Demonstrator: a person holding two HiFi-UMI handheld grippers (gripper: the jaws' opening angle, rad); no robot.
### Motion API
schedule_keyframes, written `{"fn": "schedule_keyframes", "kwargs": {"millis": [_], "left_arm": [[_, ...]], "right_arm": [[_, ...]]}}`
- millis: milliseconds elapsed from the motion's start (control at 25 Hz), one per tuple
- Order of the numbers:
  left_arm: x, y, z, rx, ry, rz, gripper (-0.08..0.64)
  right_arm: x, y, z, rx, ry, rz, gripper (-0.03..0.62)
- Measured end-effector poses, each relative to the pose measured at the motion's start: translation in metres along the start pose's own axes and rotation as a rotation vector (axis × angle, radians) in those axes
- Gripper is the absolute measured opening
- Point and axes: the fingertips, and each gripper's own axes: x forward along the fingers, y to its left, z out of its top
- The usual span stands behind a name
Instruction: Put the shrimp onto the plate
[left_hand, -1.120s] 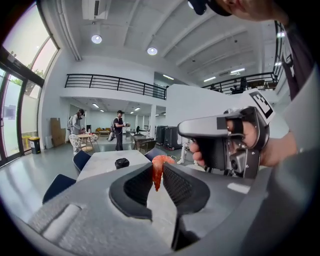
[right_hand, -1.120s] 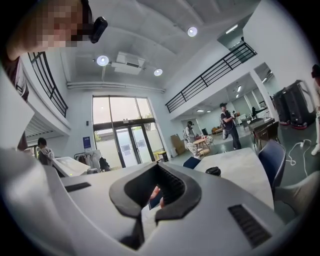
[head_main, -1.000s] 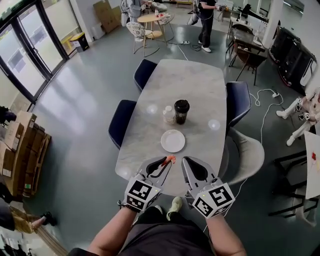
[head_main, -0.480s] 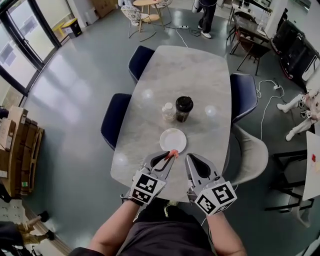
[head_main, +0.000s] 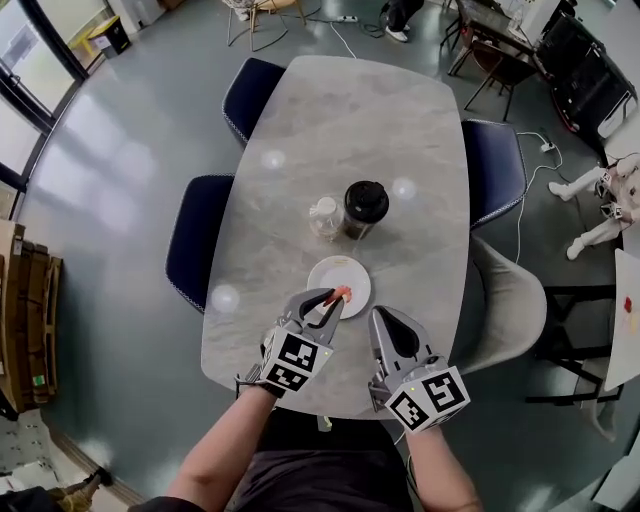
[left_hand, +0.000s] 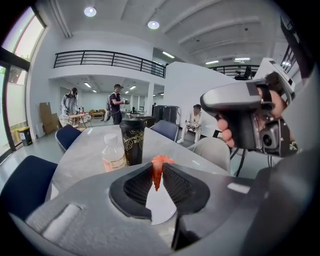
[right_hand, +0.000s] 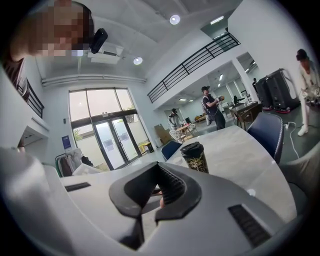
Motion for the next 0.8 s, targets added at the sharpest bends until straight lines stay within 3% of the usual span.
{"fn": "schedule_keyframes", "kwargs": {"millis": [320,800], "left_arm": [[0.037,0.011,-0.046,0.069,0.088,-0.044,0.057],[0.076,0.012,-0.076,0.173,0.144,-0.066,0.057]], "right_arm": [[0.025,-0.018,-0.026,0.035,0.007,-0.023,-0.005],[0.043,-0.050,-0.052,0.062,0.007,-0.037,-0.005]]}}
